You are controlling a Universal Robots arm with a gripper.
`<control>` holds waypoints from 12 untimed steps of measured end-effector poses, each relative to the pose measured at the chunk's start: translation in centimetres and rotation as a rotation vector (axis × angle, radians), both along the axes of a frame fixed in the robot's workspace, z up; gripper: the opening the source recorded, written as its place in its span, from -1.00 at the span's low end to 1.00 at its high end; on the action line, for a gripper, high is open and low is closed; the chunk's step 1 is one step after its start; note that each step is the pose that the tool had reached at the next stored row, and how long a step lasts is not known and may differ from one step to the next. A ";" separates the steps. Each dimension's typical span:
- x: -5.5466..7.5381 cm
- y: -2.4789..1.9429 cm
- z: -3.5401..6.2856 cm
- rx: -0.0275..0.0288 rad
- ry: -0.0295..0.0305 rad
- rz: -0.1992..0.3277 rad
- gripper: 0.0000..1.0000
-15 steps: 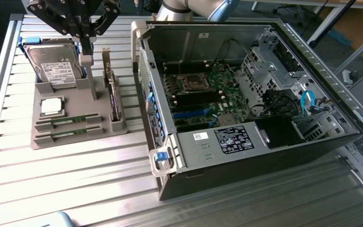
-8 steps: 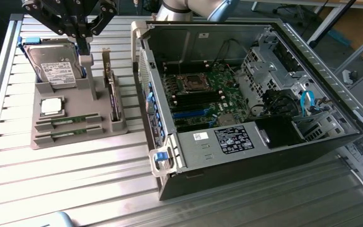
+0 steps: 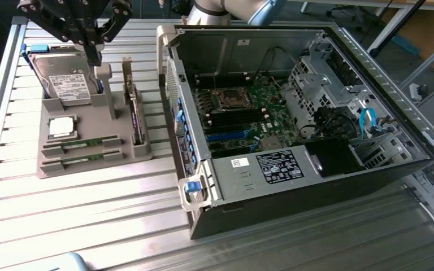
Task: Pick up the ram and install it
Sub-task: 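Reach for the ram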
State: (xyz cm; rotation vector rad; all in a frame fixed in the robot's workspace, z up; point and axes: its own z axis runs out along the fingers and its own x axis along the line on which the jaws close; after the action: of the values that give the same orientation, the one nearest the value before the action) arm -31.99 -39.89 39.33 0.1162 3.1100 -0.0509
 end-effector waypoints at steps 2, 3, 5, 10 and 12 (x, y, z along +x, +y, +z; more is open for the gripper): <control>-0.2 0.00 0.00 -0.0002 0.0000 0.000 -0.80; -0.3 0.00 0.00 -0.0003 0.0000 0.000 -0.80; -0.5 0.00 0.00 -0.0006 0.0000 0.000 -0.80; -1.1 0.00 0.00 -0.0012 0.0000 0.000 -0.80; -1.3 0.00 0.00 -0.0015 0.0001 0.000 -0.80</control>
State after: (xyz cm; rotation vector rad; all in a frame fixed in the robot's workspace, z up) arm -33.26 -39.89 39.33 0.1162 3.1100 -0.0532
